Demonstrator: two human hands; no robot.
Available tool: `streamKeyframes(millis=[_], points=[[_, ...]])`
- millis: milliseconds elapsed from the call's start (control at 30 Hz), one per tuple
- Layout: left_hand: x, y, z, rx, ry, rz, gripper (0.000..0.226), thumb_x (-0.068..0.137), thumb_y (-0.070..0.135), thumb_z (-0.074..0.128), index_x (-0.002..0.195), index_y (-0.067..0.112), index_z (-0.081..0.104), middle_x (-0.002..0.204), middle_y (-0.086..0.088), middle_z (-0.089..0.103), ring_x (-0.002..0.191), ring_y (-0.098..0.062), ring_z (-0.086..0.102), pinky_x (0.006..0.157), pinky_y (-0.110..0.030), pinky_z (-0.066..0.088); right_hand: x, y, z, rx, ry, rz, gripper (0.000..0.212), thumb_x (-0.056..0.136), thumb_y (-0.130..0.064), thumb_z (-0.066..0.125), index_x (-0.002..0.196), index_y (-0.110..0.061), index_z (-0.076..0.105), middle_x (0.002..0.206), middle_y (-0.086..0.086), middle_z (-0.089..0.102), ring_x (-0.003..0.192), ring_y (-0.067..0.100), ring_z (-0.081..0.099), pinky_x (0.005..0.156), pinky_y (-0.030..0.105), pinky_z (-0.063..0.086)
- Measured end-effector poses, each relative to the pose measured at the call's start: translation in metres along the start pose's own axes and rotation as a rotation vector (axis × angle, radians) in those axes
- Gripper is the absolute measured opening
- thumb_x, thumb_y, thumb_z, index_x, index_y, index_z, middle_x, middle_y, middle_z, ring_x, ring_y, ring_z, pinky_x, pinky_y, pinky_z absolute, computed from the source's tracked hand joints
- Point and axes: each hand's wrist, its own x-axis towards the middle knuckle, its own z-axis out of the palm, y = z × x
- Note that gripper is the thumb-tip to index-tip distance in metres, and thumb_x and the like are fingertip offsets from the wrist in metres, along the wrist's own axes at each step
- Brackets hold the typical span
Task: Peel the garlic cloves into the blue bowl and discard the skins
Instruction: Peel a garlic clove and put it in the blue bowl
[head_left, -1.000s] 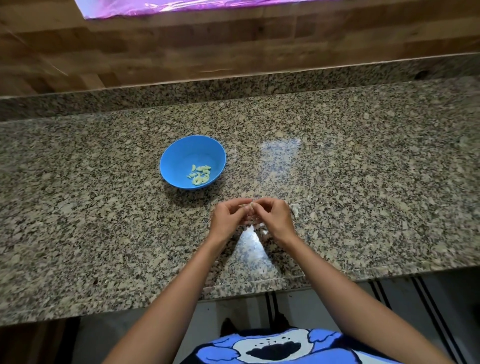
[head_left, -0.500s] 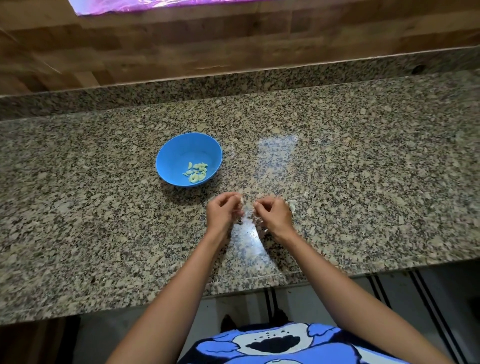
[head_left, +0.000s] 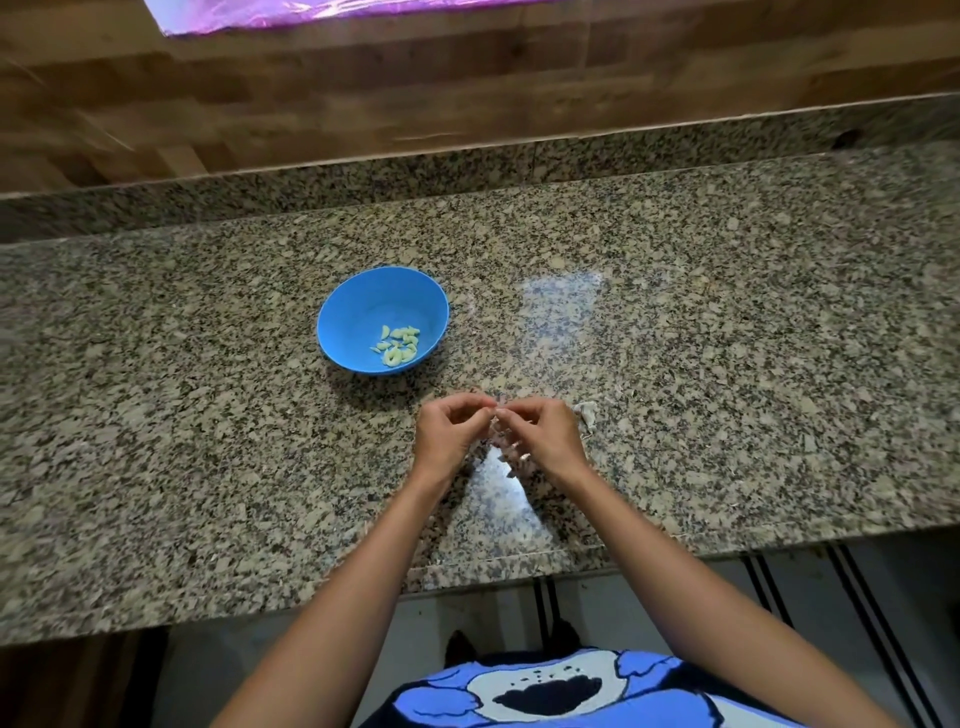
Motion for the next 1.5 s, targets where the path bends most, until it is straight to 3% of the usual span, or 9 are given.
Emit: streamKeyframes(millis=[67, 233, 333, 467, 700, 1000, 1233, 1400, 1500], points=[[0.001, 0.000, -0.001, 0.003, 0.022, 0.011, 0.013, 0.081, -0.007, 0.065, 0.092, -0.002, 0.068, 0.078, -0.004, 0.069, 0.065, -0.004, 0.066, 0.061, -0.016, 0.053, 0.000, -0.003, 0.001, -0.052, -0.023, -0.015, 0.009, 0.088, -0.014, 0.062, 0.087, -0.012, 0.071, 0.074, 0.011, 0.070, 0.059, 0.022, 0.064, 0.056, 0.033, 0.055], [0.004, 0.002, -0.008, -0.002, 0.064, 0.021, 0.014, 0.082, -0.005, 0.065, 0.094, 0.000, 0.070, 0.082, -0.007, 0.070, 0.067, -0.007, 0.064, 0.062, -0.018, 0.052, -0.001, -0.015, -0.003, 0.354, -0.105, 0.183, 0.015, 0.092, -0.002, 0.052, 0.099, 0.004, 0.064, 0.081, 0.014, 0.068, 0.055, 0.015, 0.064, 0.051, 0.022, 0.055], [0.004, 0.001, -0.012, 0.045, 0.023, 0.089, 0.018, 0.081, -0.003, 0.067, 0.097, 0.006, 0.070, 0.090, -0.006, 0.071, 0.077, -0.010, 0.068, 0.069, -0.019, 0.054, 0.000, -0.015, -0.006, 0.410, -0.134, 0.287, 0.017, 0.091, -0.013, 0.056, 0.097, 0.000, 0.065, 0.085, 0.013, 0.070, 0.063, 0.019, 0.066, 0.059, 0.024, 0.056], [0.002, 0.001, -0.010, 0.059, -0.015, 0.109, 0.024, 0.080, -0.006, 0.066, 0.100, 0.009, 0.070, 0.094, -0.003, 0.071, 0.084, -0.008, 0.069, 0.074, -0.020, 0.055, 0.000, -0.013, -0.008, 0.497, -0.116, 0.312, 0.021, 0.084, -0.003, 0.063, 0.103, 0.006, 0.064, 0.089, 0.016, 0.070, 0.070, 0.020, 0.068, 0.067, 0.024, 0.058], [0.001, 0.003, -0.013, 0.007, -0.115, 0.020, 0.019, 0.081, -0.001, 0.068, 0.100, -0.004, 0.070, 0.094, -0.015, 0.072, 0.086, -0.024, 0.070, 0.076, -0.032, 0.058, -0.002, -0.014, -0.009, 0.413, -0.041, 0.193, 0.013, 0.087, -0.001, 0.058, 0.097, 0.004, 0.065, 0.078, 0.015, 0.069, 0.059, 0.016, 0.067, 0.060, 0.021, 0.057], [0.001, -0.002, -0.013, 0.284, -0.055, 0.099, 0.012, 0.081, 0.015, 0.072, 0.092, 0.019, 0.074, 0.084, 0.001, 0.073, 0.076, -0.013, 0.069, 0.069, -0.030, 0.058, -0.002, -0.014, -0.007, 0.330, -0.042, 0.167, 0.008, 0.082, 0.002, 0.063, 0.088, 0.003, 0.068, 0.075, 0.015, 0.069, 0.060, 0.018, 0.066, 0.063, 0.024, 0.057], [-0.001, 0.005, -0.011, -0.112, -0.044, -0.162, 0.010, 0.088, 0.004, 0.061, 0.092, 0.001, 0.070, 0.073, -0.008, 0.070, 0.062, -0.013, 0.062, 0.059, -0.018, 0.054, 0.001, -0.014, -0.006, 0.360, -0.048, 0.162, 0.010, 0.086, 0.002, 0.059, 0.093, 0.005, 0.066, 0.071, 0.010, 0.070, 0.056, 0.015, 0.066, 0.060, 0.023, 0.057], [-0.003, 0.005, -0.009, -0.165, 0.005, -0.230, 0.012, 0.088, 0.008, 0.063, 0.092, -0.001, 0.070, 0.071, -0.009, 0.067, 0.058, -0.012, 0.060, 0.054, -0.016, 0.051, -0.001, -0.007, -0.002, 0.081, -0.020, -0.049, 0.015, 0.084, -0.007, 0.066, 0.099, -0.006, 0.069, 0.083, 0.012, 0.071, 0.066, 0.024, 0.068, 0.062, 0.032, 0.059], [-0.004, 0.006, -0.008, -0.145, -0.009, -0.228, 0.011, 0.087, 0.009, 0.064, 0.090, 0.001, 0.071, 0.071, -0.009, 0.067, 0.059, -0.012, 0.060, 0.055, -0.017, 0.051, 0.001, 0.000, -0.001, -0.169, 0.046, -0.193, 0.017, 0.084, -0.010, 0.066, 0.100, -0.008, 0.070, 0.090, 0.007, 0.071, 0.072, 0.018, 0.069, 0.067, 0.029, 0.059]])
